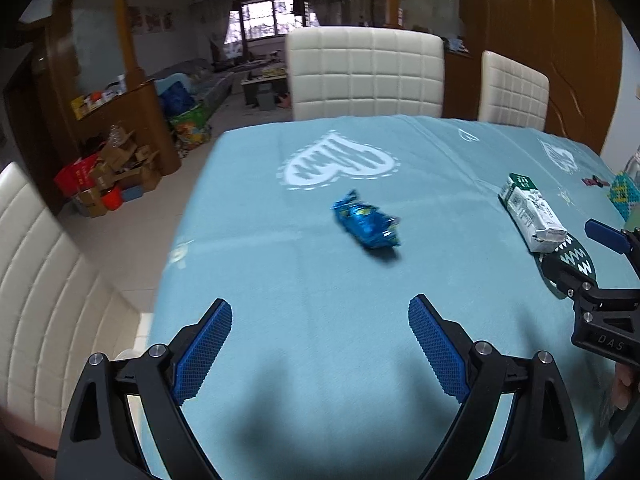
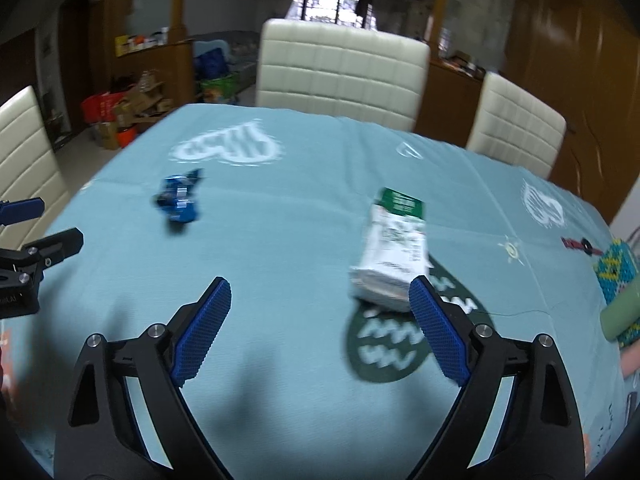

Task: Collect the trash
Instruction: 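Move both open tools back to the blue wrapper and white carton, then grasp the blue wrapper with the left tool while the right tool grasps the white-green carton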

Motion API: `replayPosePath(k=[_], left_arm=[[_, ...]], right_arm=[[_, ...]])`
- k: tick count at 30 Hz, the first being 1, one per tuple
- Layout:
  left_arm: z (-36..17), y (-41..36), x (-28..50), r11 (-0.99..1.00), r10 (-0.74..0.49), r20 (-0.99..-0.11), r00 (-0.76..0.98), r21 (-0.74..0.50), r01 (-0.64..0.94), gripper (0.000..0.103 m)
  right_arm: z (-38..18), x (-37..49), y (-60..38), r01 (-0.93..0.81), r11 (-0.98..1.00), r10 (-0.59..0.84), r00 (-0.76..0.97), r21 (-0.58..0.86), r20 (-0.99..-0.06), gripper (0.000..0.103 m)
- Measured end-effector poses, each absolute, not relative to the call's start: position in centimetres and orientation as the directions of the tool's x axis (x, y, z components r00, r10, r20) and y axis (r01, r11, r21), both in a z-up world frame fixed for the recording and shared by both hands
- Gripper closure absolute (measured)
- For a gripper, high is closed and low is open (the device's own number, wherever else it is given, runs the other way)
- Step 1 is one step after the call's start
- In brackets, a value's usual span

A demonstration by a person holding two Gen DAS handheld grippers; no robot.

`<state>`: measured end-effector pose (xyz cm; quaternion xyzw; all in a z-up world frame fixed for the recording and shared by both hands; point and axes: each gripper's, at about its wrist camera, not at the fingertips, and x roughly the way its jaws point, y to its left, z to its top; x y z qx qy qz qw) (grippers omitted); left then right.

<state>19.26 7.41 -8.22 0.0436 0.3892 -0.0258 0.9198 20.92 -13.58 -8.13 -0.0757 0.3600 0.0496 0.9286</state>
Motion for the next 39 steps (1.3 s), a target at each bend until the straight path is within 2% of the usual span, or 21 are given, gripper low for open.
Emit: replayPosePath(k=[10,15,17,20,21,23,24,25,28,39], left_arm=[[-10.5,2.7,26.4,0.985,0.027,-0.727,0.686,0.137,0.107,0.015],[-11.1,2.2,28.4,0.978,0.067,-0.720,0.691,0.184,0.097,0.015],[-11.4,2.4,28.9,0.978,0.074,-0.720,0.690,0.188,0.092,0.015],[-11.9,2.9,29.4,0.979,0.072,-0.729,0.681,0.181,0.090,0.016],[-12.0,2.9,29.4,0.979,0.072,-0.730,0.679,0.181,0.091,0.018],[-12.2,3.0,29.5,0.978,0.070,-0.740,0.668,0.184,0.102,0.030],[-12.3,2.9,29.5,0.977,0.065,-0.749,0.659,0.182,0.110,0.049],[-12.4,2.9,29.4,0.977,0.052,-0.760,0.647,0.173,0.125,0.061],[-12.1,2.4,28.3,0.971,0.057,-0.754,0.655,0.194,0.140,0.064],[-9.1,2.4,21.8,0.954,0.051,-0.710,0.703,0.244,0.177,0.064]], right_arm=[[-10.8,26.2,-16.6,-0.105,0.992,0.023,0.694,-0.069,-0.720,0.014],[-11.9,28.1,-16.8,-0.100,0.993,0.017,0.665,-0.067,-0.746,0.027],[-12.3,28.6,-17.1,-0.095,0.994,0.026,0.651,-0.047,-0.759,0.037],[-12.7,29.1,-17.4,-0.088,0.996,0.039,0.634,-0.022,-0.772,0.042],[-12.8,29.0,-17.3,-0.089,0.996,0.034,0.637,-0.029,-0.770,0.044],[-12.7,28.6,-17.0,-0.098,0.994,0.031,0.638,-0.041,-0.769,0.046],[-12.6,28.5,-17.0,-0.101,0.994,0.035,0.637,-0.039,-0.770,0.046],[-12.6,28.2,-16.9,-0.108,0.994,0.045,0.636,-0.032,-0.770,0.046],[-12.1,27.3,-16.4,-0.127,0.991,0.053,0.643,-0.039,-0.764,0.046],[-9.2,22.4,-13.9,-0.203,0.977,0.090,0.679,-0.068,-0.728,0.046]])
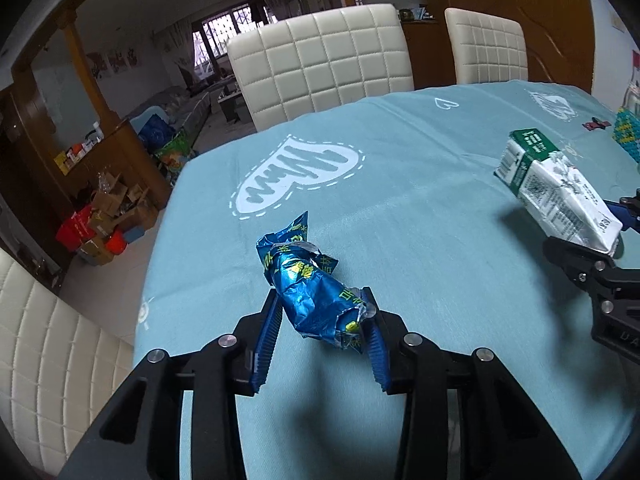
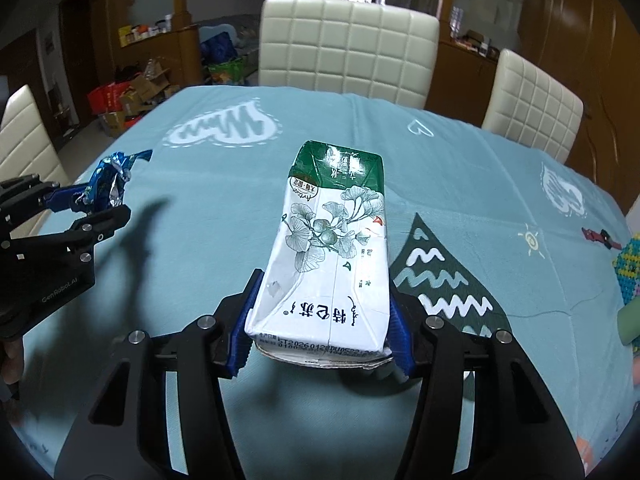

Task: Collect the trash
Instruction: 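Grasp the blue wrapper with the left tool while the right tool grasps the white-green carton, then lift the blue wrapper and carton and carry them over the bin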

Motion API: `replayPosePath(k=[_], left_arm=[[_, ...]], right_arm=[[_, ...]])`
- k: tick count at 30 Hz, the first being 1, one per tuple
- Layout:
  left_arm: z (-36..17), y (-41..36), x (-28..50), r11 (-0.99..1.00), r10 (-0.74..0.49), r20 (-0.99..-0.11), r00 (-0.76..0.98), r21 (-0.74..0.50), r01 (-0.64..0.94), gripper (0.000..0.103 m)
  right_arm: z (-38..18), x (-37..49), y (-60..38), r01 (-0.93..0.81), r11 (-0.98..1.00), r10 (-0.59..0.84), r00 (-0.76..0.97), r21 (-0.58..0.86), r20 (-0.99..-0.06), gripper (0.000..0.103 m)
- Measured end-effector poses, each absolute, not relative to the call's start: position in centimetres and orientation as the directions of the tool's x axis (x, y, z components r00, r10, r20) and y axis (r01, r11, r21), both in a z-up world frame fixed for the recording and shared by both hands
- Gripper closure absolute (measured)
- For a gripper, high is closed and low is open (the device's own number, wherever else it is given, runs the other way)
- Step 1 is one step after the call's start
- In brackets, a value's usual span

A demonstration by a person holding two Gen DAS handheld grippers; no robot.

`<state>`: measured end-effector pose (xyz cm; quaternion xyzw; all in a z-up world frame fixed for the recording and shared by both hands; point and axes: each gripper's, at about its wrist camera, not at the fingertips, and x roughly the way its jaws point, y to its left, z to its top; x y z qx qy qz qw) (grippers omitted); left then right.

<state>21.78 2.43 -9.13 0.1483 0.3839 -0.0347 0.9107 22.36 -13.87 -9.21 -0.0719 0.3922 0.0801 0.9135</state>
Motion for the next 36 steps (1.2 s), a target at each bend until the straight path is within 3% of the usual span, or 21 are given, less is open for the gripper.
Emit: replayPosePath(k=[15,22,36], left_arm=[[-4.5,7.9,12.2,0.968,0.085,-0.637,0.766,0.234,0.087,0.064],[-3.1,11.9,8.3,0.963,0.162,-0.586,0.794,0.271,0.003,0.064],[-3.6,21.4,4.0,0.950,0.303,-0.579,0.757,0.249,-0.190,0.064]], right_arm=[[-4.5,14.9,-7.3,-0.359,0.927,0.201,0.715,-0.106,-0.670,0.046],[-3.2,12.7,-2.6,-0.442,0.887,0.258,0.716,-0.135,-0.649,0.046],[-2.4,9.6,8.5,-0.607,0.770,0.365,0.674,-0.199,-0.643,0.046]])
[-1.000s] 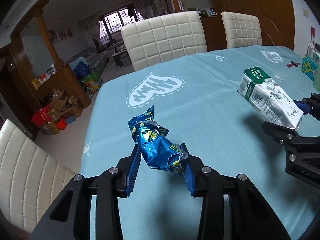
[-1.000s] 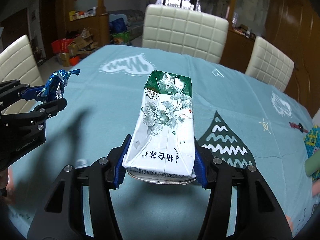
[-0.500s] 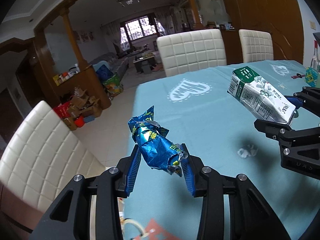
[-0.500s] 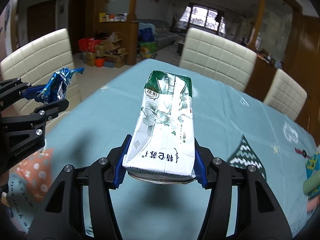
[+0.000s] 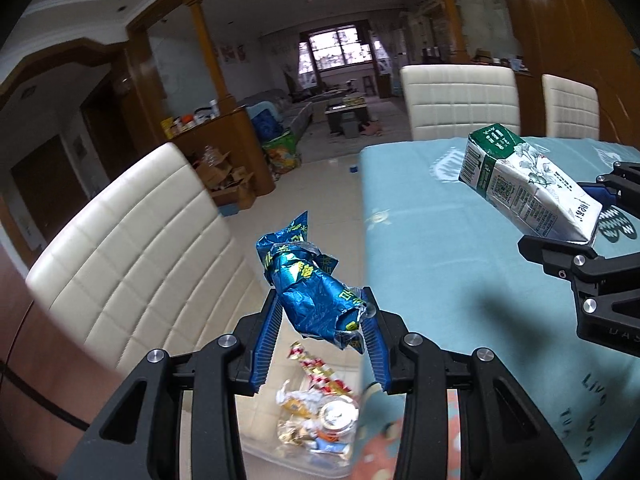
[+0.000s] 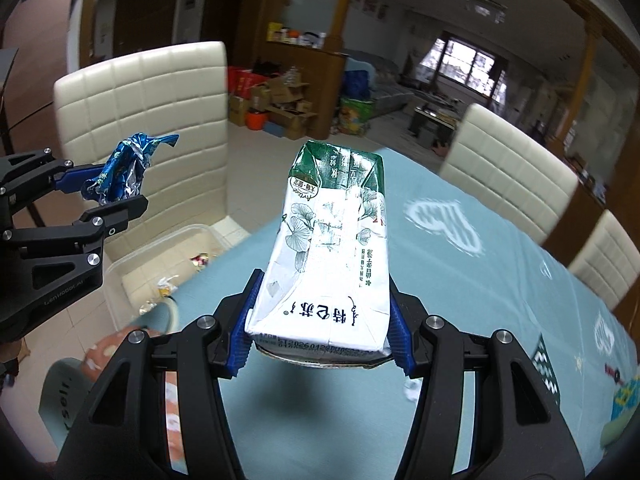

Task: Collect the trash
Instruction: 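Lift the blue wrapper and carton and carry them over the bin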

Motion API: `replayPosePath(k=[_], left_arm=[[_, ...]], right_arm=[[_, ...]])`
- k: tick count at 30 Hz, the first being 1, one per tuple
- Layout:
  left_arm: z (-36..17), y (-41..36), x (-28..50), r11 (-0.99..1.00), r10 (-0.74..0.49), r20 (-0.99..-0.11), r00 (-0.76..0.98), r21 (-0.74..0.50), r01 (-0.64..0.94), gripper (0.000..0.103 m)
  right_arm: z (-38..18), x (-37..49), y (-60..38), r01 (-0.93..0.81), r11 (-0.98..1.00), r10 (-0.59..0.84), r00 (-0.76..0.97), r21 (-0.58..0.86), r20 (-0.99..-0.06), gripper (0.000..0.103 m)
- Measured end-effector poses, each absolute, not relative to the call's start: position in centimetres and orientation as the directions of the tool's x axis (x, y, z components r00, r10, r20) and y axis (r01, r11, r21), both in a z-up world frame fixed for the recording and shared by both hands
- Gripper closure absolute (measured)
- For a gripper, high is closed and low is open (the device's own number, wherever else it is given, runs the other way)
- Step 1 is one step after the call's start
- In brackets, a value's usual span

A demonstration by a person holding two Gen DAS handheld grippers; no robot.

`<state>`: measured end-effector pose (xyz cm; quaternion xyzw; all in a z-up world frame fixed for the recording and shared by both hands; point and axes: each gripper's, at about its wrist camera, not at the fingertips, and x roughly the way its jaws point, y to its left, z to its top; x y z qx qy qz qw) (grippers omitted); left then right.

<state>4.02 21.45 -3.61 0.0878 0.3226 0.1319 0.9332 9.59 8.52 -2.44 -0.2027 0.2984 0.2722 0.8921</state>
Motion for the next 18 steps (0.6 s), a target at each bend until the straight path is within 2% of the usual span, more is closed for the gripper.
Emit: replayPosePath(k=[18], left_arm=[[-4.5,28.1,-0.1,0.920,0.390,-0.577,0.717,0.228,-0.318,0.064]], right_arm=[[-2.7,6.6,16.1,-0.695,0.673,0.416,0.638,-0.253,-0.648,0.046]])
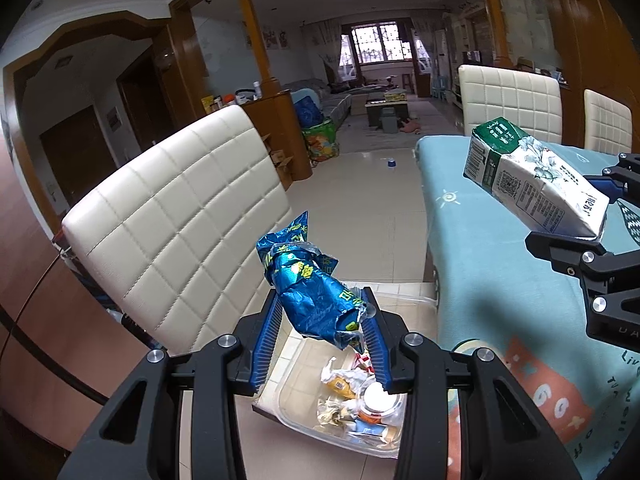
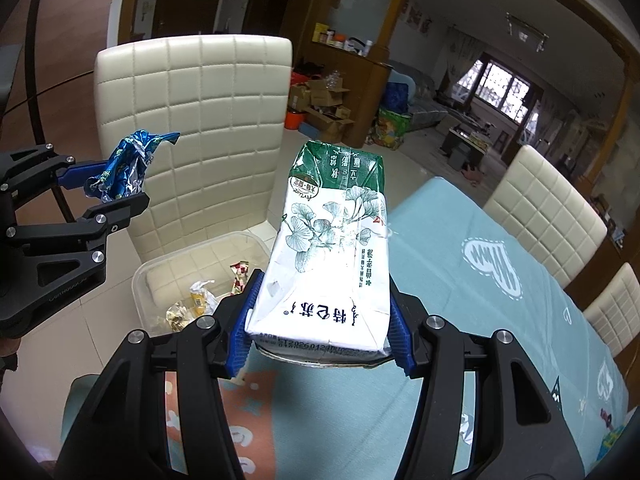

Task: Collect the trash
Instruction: 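Lift the blue wrapper and carton and carry them over the bin, then open the left tool to drop the blue wrapper into the bin, then open the right tool to drop the white-green carton into the bin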

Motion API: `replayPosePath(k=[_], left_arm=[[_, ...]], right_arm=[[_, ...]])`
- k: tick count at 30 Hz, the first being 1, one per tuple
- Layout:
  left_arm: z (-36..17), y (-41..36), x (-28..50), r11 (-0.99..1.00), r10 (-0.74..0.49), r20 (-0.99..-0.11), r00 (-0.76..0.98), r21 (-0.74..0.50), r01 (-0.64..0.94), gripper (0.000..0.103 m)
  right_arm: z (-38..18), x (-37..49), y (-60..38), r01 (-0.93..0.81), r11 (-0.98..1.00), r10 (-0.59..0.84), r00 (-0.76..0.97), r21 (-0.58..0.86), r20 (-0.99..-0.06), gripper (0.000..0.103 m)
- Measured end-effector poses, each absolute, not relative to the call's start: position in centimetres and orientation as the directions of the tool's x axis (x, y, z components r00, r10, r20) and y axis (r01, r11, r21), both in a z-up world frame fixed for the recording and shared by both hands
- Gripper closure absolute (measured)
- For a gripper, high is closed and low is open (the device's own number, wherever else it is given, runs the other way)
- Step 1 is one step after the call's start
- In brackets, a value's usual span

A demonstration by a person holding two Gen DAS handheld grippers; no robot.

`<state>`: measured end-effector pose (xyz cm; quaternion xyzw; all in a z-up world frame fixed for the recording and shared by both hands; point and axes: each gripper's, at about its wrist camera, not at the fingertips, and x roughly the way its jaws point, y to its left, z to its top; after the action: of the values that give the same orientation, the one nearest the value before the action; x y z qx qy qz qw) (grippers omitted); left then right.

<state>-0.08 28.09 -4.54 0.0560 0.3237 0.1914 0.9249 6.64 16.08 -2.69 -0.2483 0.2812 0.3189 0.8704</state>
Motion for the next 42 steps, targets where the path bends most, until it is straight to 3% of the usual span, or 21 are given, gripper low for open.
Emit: replayPosePath(k=[15,17,18,19,42], left_arm=[[-4.6,29.4,-0.7,0.919,0.390,-0.582,0.714,0.199,-0.340,0.061],[-4.8,29.4,-0.4,0.924,0.378,-0.601,0.704,0.192,-0.331,0.045],[-4.9,29.6,-0.4,0.922,0.382,-0.602,0.702,0.192,-0.337,0.025],[-4.9,29.6,-0.5,0.918,0.390,-0.592,0.705,0.193,-0.346,0.016],[-5.6,31.4,-1.6,0.905,0.411,-0.594,0.691,0.172,-0.390,0.015]], right_arm=[[-1.9,6.2,18.5,-0.709,0.647,0.431,0.644,-0.281,-0.632,0.046],[-1.9,6.2,18.6,-0.709,0.647,0.430,0.643,-0.280,-0.633,0.046],[-1.9,6.2,18.7,-0.710,0.646,0.429,0.642,-0.281,-0.635,0.046],[-1.9,6.2,18.8,-0.710,0.645,0.428,0.642,-0.283,-0.635,0.046],[-2.8,6.0,21.2,-0.730,0.615,0.434,0.629,-0.298,-0.644,0.045]])
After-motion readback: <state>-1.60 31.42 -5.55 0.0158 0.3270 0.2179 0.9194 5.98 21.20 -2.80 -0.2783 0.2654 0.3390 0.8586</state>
